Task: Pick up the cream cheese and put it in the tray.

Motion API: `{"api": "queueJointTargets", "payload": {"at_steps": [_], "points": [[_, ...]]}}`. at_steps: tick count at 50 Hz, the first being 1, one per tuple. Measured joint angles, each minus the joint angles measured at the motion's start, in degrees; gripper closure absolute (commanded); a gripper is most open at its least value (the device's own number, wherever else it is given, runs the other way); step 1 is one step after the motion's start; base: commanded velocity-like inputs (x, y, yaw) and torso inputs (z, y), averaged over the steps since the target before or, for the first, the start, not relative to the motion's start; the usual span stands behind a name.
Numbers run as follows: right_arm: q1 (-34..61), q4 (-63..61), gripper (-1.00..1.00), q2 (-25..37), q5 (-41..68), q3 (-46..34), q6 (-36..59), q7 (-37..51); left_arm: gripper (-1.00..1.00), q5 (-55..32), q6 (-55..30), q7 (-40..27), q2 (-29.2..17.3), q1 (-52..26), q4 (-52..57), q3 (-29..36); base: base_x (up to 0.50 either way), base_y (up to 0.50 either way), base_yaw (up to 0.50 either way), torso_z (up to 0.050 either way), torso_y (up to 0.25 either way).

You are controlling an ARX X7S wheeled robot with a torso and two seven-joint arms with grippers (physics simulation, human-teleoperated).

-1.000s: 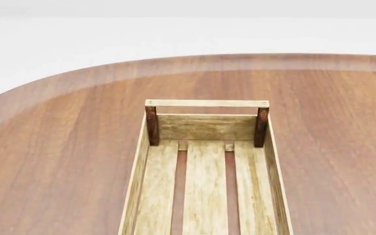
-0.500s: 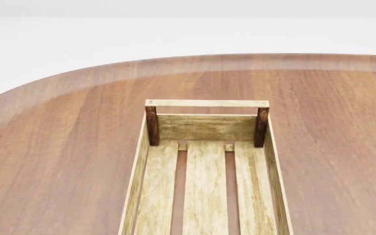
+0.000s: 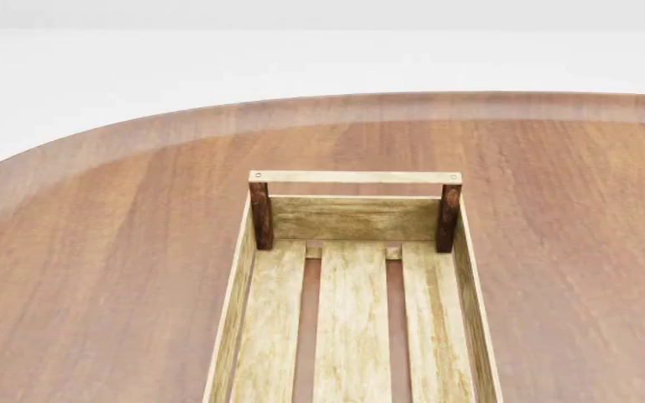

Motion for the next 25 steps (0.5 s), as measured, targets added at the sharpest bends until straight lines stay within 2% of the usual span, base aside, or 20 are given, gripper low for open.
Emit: {"api": "queueJointTargets", "payload": {"at_steps": [25], "points": [[-3.0, -2.2, -1.0, -3.3, 3.0, 2.8, 0.8, -1.8, -1.0, 0.2, -1.7, -0.6, -0.2, -0.2, 0.7, 0.3, 0.0, 0.0, 0.0, 0.0, 0.0]]}}
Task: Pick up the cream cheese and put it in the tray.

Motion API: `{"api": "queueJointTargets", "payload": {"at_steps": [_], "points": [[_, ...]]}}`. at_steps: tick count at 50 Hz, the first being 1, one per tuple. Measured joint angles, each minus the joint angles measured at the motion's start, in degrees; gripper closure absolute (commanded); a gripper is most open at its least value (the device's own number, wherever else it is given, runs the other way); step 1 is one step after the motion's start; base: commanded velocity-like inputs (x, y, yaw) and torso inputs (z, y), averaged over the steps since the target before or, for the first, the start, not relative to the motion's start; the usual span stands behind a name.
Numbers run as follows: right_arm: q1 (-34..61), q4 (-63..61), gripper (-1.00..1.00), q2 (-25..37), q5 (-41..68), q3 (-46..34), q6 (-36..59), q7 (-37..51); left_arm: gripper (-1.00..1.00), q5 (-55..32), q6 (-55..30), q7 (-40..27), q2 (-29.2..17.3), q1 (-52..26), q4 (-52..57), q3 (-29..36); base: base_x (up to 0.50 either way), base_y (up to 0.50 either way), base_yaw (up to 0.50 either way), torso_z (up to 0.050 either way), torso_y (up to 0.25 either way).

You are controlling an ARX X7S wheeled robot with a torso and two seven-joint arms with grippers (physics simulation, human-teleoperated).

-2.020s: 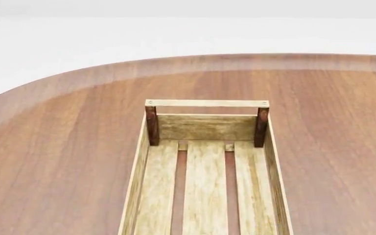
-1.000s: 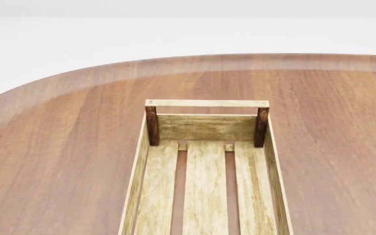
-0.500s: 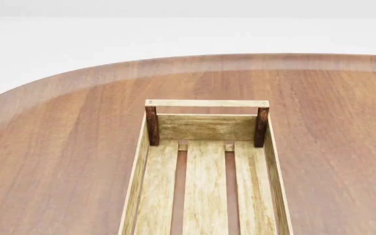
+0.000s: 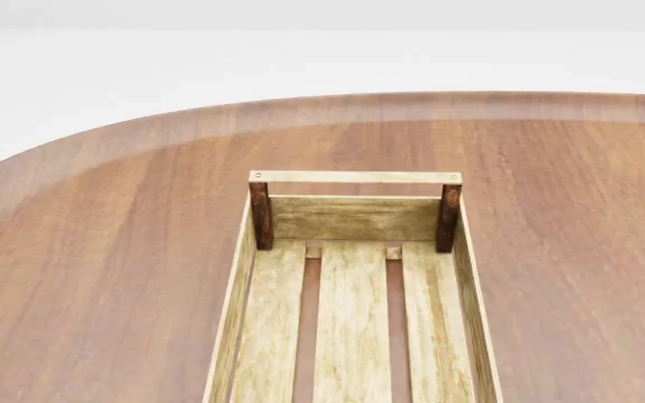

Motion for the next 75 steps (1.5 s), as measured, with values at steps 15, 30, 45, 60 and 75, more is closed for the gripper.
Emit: {"api": "queueJointTargets", "payload": {"at_steps": [15, 30, 45, 60, 75], "points": [[-4.0, 1.3, -1.0, -1.7, -0.8, 0.6, -3.6, -0.6, -1.0, 0.0, -0.3, -0.3, -0.2, -0.1, 0.0, 0.1, 0.0, 0.0, 0.0, 0.0, 0.0], [-7.2, 2.9, -1.0, -2.9, -1.4, 2.1, -6.7, -1.2, -1.0, -0.2, -0.6, -0.6, -0.3, -0.3, -0.2, 0.3, 0.0, 0.0, 0.0, 0.0, 0.0], [-10.1, 4.9, -1.0, -4.1, -2.1, 4.4, -10.0, -1.5, -1.0, -0.2, -0.8, -1.0, -0.4, -0.5, -0.4, 0.2, 0.0, 0.0, 0.0, 0.0, 0.0], [-12.0, 8.7, -1.0, -5.3, -2.6, 5.9, -13.4, -1.7, -1.0, -0.1, -0.9, -1.4, -0.6, -0.6, -0.6, 0.3, 0.0, 0.0, 0.0, 0.0, 0.0], [-13.3, 11.2, -1.0, -6.3, -1.3, 7.4, -14.5, -2.4, -1.0, 0.0, -1.0, -1.6, -0.7, -0.8, -0.7, 0.6, 0.0, 0.0, 0.0, 0.0, 0.0]]}}
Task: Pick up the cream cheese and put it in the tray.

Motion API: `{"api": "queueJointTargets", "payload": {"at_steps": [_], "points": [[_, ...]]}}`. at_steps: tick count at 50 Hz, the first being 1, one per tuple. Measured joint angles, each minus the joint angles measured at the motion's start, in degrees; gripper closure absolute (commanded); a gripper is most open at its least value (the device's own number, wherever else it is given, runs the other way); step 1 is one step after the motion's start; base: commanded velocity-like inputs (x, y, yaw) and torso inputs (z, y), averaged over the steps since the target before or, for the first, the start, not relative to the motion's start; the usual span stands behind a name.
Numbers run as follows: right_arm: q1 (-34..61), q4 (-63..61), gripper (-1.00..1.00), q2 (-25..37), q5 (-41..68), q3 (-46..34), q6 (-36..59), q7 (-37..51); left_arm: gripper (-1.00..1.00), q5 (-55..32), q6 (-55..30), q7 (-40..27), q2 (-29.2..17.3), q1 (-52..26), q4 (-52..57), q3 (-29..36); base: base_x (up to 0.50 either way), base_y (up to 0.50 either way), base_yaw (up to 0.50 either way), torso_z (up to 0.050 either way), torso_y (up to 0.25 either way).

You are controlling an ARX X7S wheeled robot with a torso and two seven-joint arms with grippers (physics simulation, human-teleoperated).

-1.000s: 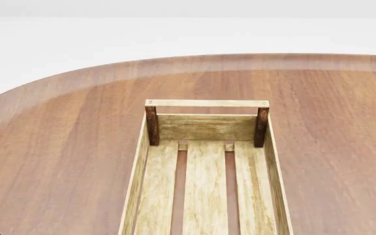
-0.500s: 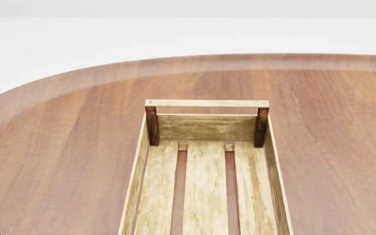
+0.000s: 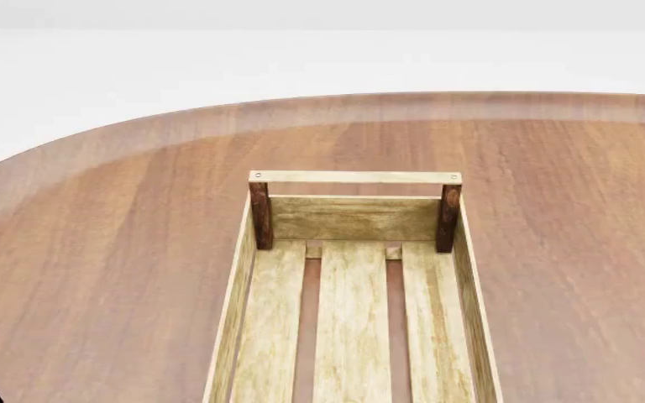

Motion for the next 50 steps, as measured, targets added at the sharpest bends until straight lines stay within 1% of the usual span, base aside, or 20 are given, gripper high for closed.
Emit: {"api": "queueJointTargets", "payload": {"at_steps": [28, 50], "points": [[-0.9, 5.6, -1.0, 0.6, -0.3, -1.9, -1.5, -0.3, -1.0, -0.1, -0.5, -0.4, -0.3, -0.3, 0.0, 0.4, 0.0, 0.0, 0.0, 0.0, 0.0], [-0.3, 13.1, -1.0, 1.3, -0.8, -3.2, -4.1, -0.8, -1.0, 0.1, -0.8, -0.8, -0.6, -0.3, 0.1, 0.6, 0.0, 0.0, 0.0, 0.0, 0.0]]}}
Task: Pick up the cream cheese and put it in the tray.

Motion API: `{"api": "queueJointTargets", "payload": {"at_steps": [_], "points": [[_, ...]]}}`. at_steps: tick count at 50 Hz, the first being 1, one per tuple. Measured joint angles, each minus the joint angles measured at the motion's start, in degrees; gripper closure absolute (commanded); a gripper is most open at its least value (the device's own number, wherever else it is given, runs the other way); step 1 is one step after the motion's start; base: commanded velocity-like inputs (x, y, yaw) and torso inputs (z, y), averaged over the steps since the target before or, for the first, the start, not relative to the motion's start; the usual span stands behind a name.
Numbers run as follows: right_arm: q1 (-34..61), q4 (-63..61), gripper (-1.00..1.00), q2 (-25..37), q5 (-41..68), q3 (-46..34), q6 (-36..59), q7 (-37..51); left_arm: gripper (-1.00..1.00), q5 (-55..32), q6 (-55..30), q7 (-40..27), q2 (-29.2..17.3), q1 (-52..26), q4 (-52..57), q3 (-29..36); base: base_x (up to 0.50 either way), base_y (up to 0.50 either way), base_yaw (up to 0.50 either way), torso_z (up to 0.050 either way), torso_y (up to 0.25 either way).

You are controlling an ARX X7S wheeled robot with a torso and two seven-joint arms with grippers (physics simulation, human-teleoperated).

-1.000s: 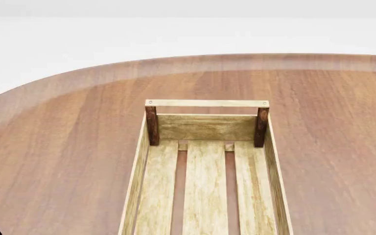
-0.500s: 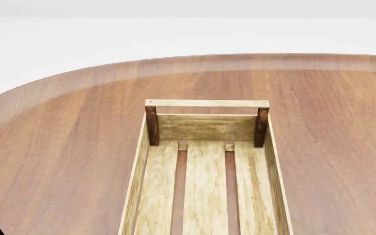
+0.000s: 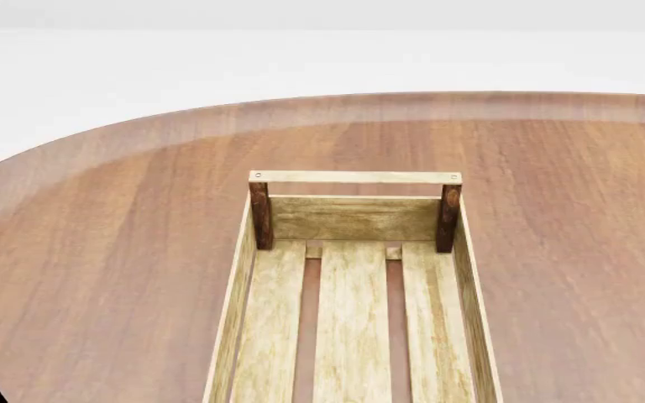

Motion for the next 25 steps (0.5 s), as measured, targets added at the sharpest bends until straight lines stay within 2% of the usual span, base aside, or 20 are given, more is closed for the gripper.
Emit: {"api": "queueJointTargets", "payload": {"at_steps": [25], "points": [[0.3, 5.5, -1.0, 0.1, -0.8, -2.0, -2.0, 0.1, -1.0, 0.0, -0.1, -0.3, -0.3, -0.2, -0.1, 0.4, 0.0, 0.0, 0.0, 0.0, 0.0]]}}
